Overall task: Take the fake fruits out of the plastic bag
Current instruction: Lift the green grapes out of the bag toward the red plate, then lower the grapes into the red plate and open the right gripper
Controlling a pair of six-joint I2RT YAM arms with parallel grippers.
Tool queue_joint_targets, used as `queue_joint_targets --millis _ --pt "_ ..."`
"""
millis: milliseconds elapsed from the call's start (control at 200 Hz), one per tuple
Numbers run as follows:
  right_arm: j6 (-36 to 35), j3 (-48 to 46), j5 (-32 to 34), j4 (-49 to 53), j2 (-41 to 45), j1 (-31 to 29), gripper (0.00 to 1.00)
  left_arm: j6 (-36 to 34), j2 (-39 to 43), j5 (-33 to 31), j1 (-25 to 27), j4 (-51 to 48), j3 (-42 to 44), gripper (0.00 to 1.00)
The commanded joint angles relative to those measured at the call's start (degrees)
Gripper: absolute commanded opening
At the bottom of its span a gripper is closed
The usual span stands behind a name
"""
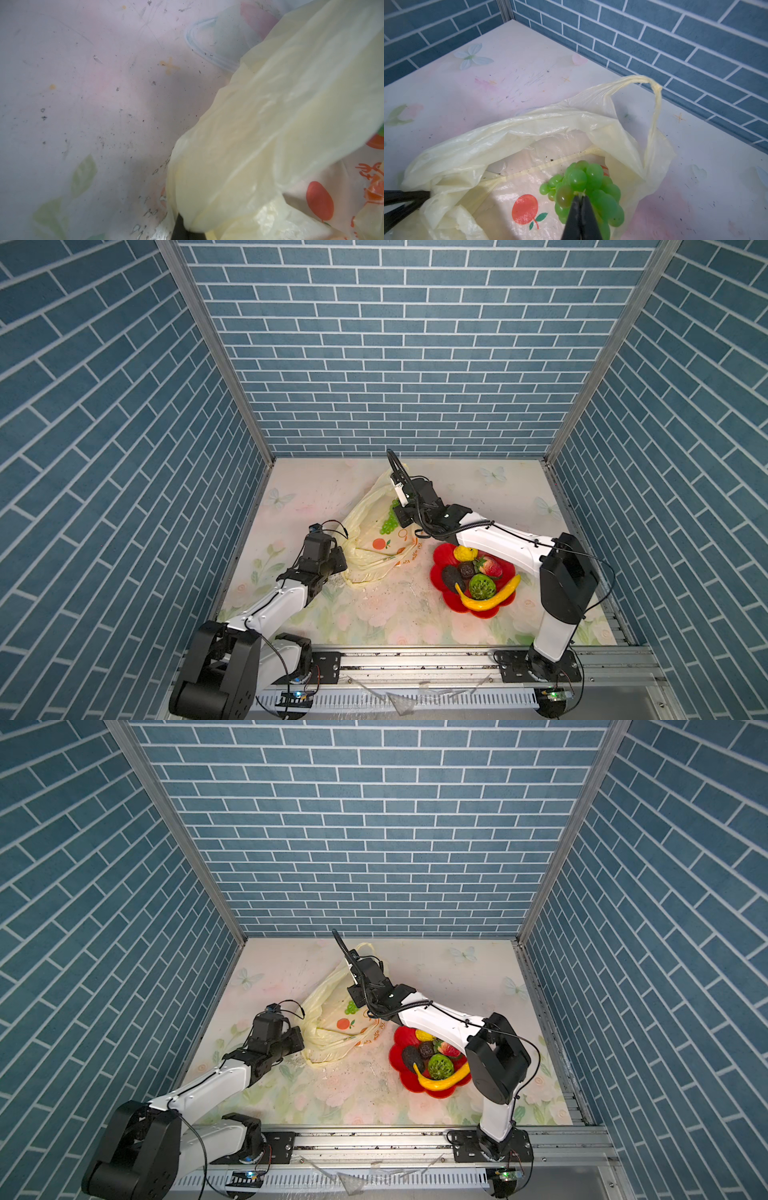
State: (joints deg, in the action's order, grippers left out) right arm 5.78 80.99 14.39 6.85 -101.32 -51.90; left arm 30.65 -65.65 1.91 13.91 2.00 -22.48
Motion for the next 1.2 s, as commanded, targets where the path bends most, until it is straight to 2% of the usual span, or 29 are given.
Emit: queue_joint_targets --millis 0,505,780,1195 --pt "0.6 -1.6 1.9 2.5 5.6 -0.7 0.00 0.2 -0.7 -0.6 0.3 -0.9 -1.2 0.00" --pt "0.6 -4.3 5.2 11.1 21.3 -4.0 0.00 -0.1 -0.8 -0.7 0.3 -1.2 -1.3 0.00" --pt "1.5 -8.3 10.9 17.9 29.8 -9.1 0.00 -0.8 0.1 -2.1 0.3 -1.6 -1.2 0.00" --pt "8.4 -15.3 16.6 28.2 39.9 -18.3 0.00 -1.5 1.7 -4.2 0.3 -1.9 -0.8 0.00"
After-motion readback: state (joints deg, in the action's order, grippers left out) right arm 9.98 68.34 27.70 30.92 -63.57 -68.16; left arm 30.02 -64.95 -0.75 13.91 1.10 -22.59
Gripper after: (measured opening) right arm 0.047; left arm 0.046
